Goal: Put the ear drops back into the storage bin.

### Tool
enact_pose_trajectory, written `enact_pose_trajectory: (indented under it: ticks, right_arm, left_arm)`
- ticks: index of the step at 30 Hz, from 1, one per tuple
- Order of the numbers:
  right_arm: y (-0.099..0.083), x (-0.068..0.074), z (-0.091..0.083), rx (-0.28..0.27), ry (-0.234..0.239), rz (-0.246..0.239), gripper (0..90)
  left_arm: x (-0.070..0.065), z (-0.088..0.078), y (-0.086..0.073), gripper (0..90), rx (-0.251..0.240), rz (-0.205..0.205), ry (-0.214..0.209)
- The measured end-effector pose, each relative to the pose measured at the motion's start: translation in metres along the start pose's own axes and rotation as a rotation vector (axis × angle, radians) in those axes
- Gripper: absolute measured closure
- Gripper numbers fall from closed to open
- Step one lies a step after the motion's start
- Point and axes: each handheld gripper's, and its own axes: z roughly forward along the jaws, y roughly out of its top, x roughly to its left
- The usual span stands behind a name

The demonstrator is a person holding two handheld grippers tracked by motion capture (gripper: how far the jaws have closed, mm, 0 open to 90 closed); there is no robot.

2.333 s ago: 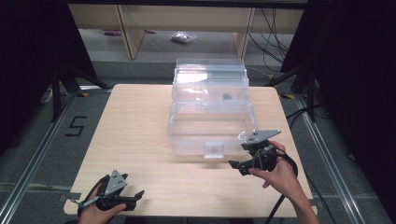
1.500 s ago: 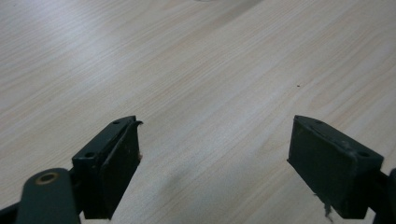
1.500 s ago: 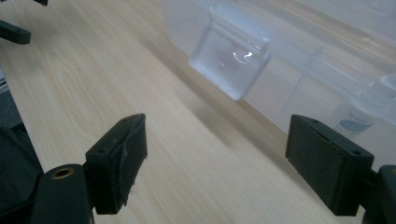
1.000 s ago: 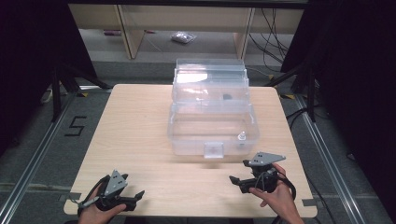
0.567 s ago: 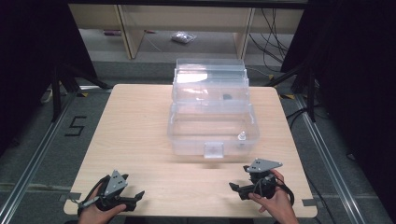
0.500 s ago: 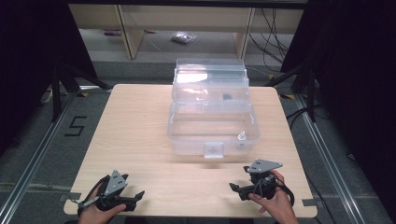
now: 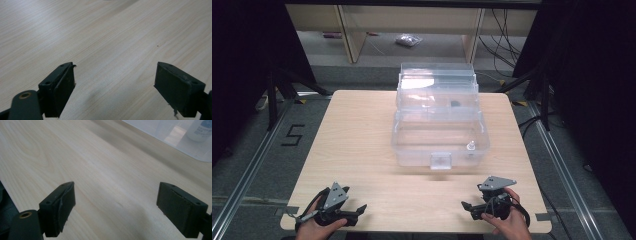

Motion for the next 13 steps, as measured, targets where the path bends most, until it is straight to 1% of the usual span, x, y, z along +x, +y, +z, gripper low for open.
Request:
enact_pose_trajectory:
  ticks: [1, 2, 3, 4, 5, 6, 8, 9, 13]
  right_arm:
    - [-0.0029, 0.0027, -0.0027, 0.006, -0.017, 0.030, 16.3]
    - [-0.0029, 0.0027, -0.0027, 0.006, -0.017, 0.030, 16.3]
    - [-0.0054, 0.0051, -0.0042, 0.019, -0.014, 0.060, 16.3]
    - [-0.0054, 0.0051, -0.0042, 0.019, -0.014, 0.060, 16.3]
    - [-0.0073, 0.0036, -0.0059, 0.014, -0.024, 0.036, 16.4]
    - [-0.0073, 0.0036, -0.0059, 0.014, -0.024, 0.036, 16.4]
    - [-0.0092, 0.0058, -0.0093, 0.024, -0.020, 0.064, 16.3]
    - [-0.0102, 0.0046, -0.0086, 0.009, -0.024, 0.043, 16.3]
    - [-0.0111, 0.0037, -0.0103, 0.012, -0.030, 0.049, 16.3]
  left_arm:
    - [0.0014, -0.0022, 0.0003, 15.9, 0.018, 0.024, -0.001]
    - [0.0014, -0.0022, 0.0003, 15.9, 0.018, 0.024, -0.001]
    - [0.0015, -0.0020, 0.0003, 15.9, 0.020, 0.026, 0.001]
    - [0.0015, -0.0020, 0.0003, 15.9, 0.020, 0.026, 0.001]
    - [0.0020, -0.0021, 0.0006, 15.9, 0.021, 0.035, -0.001]
    - [0.0017, -0.0020, 0.0006, 15.9, 0.018, 0.031, -0.002]
    - [0.0024, -0.0019, 0.0005, 15.9, 0.022, 0.035, -0.005]
    - [0.0023, -0.0015, 0.0005, 15.9, 0.019, 0.032, -0.003]
    - [0.0024, -0.0017, 0.0006, 15.9, 0.022, 0.031, -0.007]
